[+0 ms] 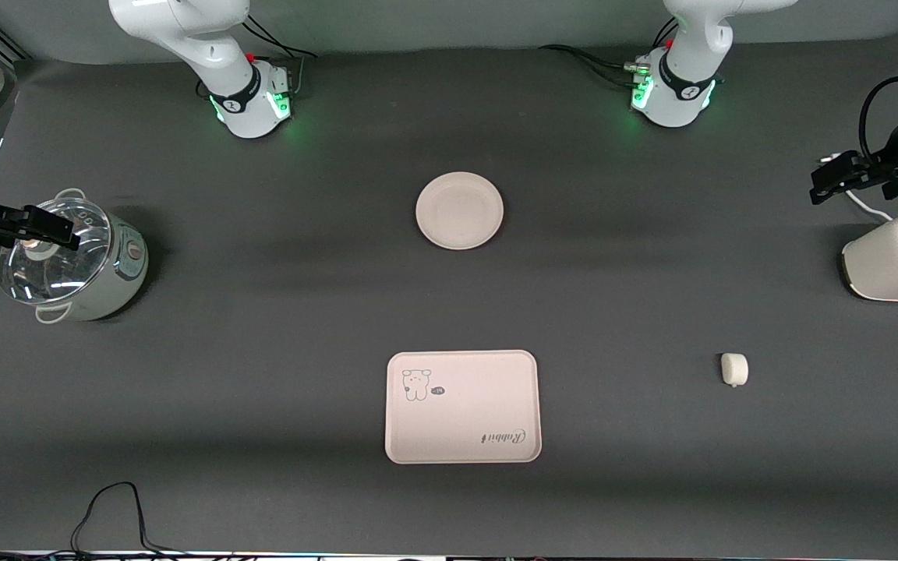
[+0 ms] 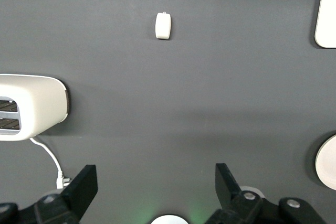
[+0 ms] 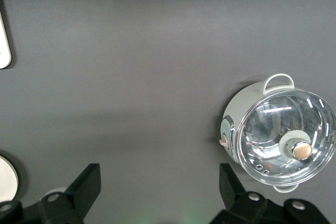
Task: Place bun in plate and plate on tray
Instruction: 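Move the left gripper down toward the white bun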
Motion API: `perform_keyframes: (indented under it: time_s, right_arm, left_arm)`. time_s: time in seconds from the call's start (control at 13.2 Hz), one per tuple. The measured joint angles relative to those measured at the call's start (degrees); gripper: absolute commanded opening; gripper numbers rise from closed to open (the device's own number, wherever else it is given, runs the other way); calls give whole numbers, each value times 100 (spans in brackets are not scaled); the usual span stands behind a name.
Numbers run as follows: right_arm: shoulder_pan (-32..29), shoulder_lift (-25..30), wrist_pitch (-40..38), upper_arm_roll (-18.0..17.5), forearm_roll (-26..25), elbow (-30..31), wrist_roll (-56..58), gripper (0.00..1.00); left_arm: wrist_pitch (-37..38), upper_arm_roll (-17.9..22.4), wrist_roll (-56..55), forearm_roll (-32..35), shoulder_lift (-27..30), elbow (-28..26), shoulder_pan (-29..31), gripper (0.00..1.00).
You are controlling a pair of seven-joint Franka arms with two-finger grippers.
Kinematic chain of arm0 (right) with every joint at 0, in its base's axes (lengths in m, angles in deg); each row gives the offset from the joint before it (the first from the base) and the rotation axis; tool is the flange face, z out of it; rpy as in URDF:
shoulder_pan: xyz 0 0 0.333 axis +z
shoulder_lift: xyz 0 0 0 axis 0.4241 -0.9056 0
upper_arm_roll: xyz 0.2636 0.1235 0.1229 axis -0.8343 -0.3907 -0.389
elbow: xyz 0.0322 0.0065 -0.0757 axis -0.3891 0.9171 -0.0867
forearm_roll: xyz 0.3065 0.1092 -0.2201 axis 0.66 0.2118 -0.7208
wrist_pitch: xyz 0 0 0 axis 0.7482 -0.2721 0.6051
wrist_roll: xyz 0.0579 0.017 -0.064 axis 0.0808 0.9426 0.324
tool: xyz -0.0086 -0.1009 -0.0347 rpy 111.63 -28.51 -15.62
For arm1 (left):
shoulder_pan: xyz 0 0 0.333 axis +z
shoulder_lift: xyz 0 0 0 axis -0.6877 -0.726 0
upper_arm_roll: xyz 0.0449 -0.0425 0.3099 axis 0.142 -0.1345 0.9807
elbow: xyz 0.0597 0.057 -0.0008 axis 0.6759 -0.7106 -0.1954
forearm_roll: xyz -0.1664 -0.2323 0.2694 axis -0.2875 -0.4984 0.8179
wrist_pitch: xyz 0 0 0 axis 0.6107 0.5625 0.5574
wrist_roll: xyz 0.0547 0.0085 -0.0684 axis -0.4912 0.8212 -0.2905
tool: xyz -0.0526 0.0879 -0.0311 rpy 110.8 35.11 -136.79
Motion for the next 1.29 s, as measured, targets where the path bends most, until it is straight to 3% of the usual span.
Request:
perform_keyframes:
  time_s: [0.46,0.61,1.29]
  right_arm:
    - [0,0,0,0,0,0,0,100]
    - [0,0,0,0,0,1,0,100]
    - [0,1,0,0,0,7,0,100]
  left_arm:
    - [-62,20,21,-4,-83,-13,7,100]
    - [-526,23,94,-5,-342,-73,7,100]
    - [-3352,76,568,23,-2895,-173,129,100]
